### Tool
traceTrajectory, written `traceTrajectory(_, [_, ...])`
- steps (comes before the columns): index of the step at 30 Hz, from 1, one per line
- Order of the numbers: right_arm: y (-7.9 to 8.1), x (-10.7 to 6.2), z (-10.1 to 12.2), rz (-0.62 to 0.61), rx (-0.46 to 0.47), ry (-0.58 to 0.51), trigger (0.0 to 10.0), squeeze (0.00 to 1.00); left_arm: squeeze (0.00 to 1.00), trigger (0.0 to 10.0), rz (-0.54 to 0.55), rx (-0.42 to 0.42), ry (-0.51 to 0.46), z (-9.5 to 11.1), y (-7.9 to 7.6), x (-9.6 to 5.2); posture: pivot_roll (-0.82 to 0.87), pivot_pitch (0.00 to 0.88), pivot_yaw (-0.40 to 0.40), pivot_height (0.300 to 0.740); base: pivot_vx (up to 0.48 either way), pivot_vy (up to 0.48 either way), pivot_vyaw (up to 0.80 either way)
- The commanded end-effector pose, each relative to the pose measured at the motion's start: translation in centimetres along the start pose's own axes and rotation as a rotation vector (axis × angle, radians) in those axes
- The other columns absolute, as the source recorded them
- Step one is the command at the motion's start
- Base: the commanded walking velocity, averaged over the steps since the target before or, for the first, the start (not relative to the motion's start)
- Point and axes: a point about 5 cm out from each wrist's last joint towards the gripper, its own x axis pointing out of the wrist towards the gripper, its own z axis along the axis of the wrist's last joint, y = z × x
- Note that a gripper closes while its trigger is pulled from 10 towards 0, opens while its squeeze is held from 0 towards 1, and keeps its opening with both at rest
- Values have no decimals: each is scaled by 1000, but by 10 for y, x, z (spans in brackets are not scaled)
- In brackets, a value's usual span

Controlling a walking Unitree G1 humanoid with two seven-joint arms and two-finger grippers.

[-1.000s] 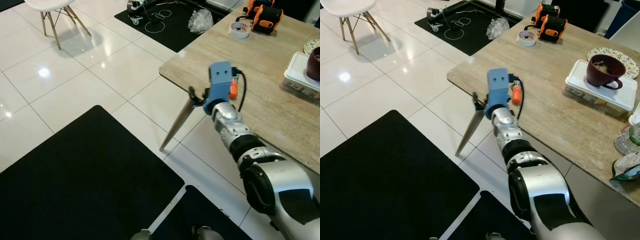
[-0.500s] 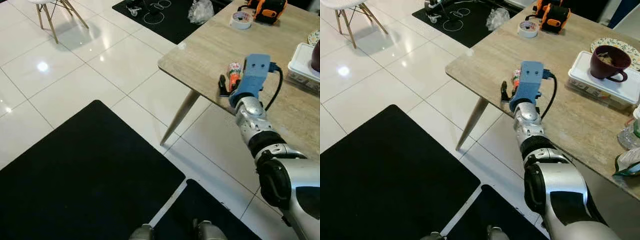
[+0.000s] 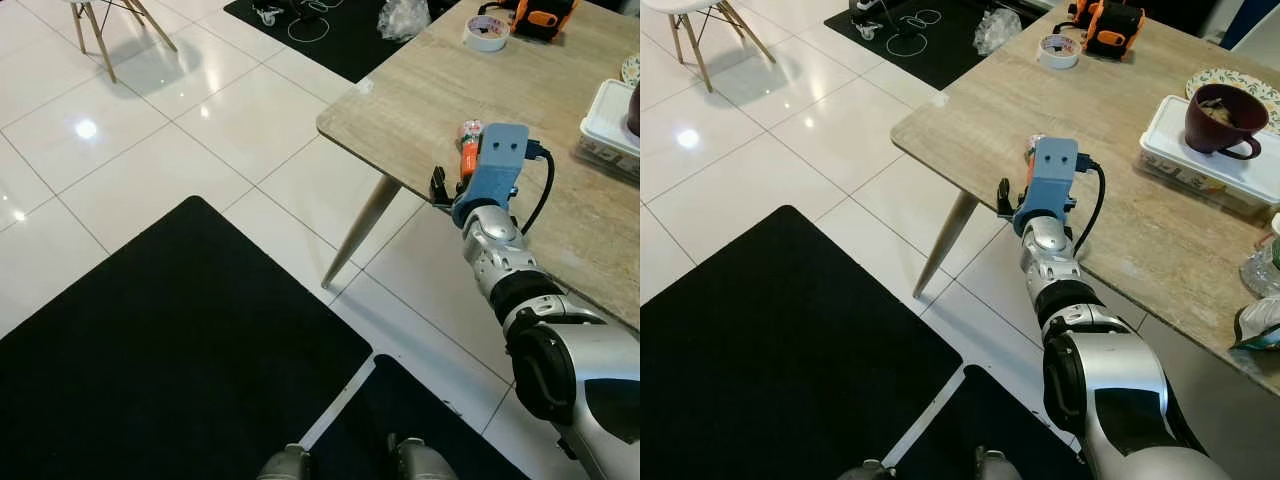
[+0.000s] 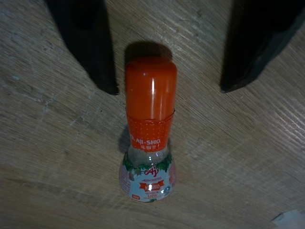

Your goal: Restocking fridge

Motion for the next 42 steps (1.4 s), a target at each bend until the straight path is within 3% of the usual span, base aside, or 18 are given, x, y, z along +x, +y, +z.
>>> traceTrajectory(1, [-7, -4, -19, -32, -14, 78, 0, 0, 0, 10000, 2, -5, 55, -18, 1, -8, 191, 343, 11, 740, 0, 0, 0])
traceTrajectory(16, [-17, -3, -14, -86, 2, 60, 0, 0, 0, 10000, 0, 1, 42, -14, 0, -6, 197, 335, 12, 740, 0, 0, 0])
traceTrajectory(21, [-13, -1, -7, -49, 59, 28, 0, 0, 0, 10000, 2, 2, 40, -11, 1, -5, 193, 321, 11, 740, 0, 0, 0])
traceTrajectory(23, [1, 1, 7, 93, 186, -43, 0, 0, 0, 10000, 5, -1, 32, -5, 1, -1, 186, 303, 6, 740, 0, 0, 0])
traceTrajectory(26, [9, 1, 14, 190, 255, -78, 0, 0, 0, 10000, 7, -2, 27, -2, 1, 1, 177, 288, 4, 740, 0, 0, 0])
traceTrajectory(27, [18, 0, 20, 311, 315, -116, 0, 0, 0, 10000, 8, -3, 23, 3, 1, 3, 166, 273, 0, 740, 0, 0, 0])
traceTrajectory(28, [18, 0, 20, 311, 315, -116, 0, 0, 0, 10000, 8, -3, 23, 3, 1, 3, 166, 273, 0, 740, 0, 0, 0])
traceTrajectory(29, [24, -2, 26, 425, 364, -150, 0, 0, 0, 10000, 9, -5, 20, 7, 1, 5, 150, 260, -2, 740, 0, 0, 0])
traceTrajectory(31, [24, -2, 26, 425, 364, -150, 0, 0, 0, 10000, 9, -5, 20, 7, 1, 5, 150, 260, -2, 740, 0, 0, 0])
traceTrajectory(32, [30, -5, 31, 542, 391, -190, 0, 0, 0, 10000, 7, -3, 19, 12, 0, 8, 133, 244, -5, 740, 0, 0, 0])
traceTrajectory(33, [30, -5, 31, 542, 391, -190, 0, 0, 0, 10000, 7, -3, 19, 12, 0, 8, 133, 244, -5, 740, 0, 0, 0])
traceTrajectory(36, [34, -15, 37, 828, 413, -264, 0, 0, 0, 10000, 6, -4, 16, 25, -2, 15, 105, 194, -17, 740, 0, 0, 0])
traceTrajectory(39, [35, -18, 37, 890, 409, -272, 0, 0, 0, 10000, 7, -6, 14, 28, -2, 16, 105, 194, -17, 740, 0, 0, 0])
traceTrajectory(42, [33, -27, 28, 1039, 368, -255, 0, 0, 0, 10000, 25, -31, -9, 38, 1, 20, 98, 157, -29, 740, 0, 0, 0])
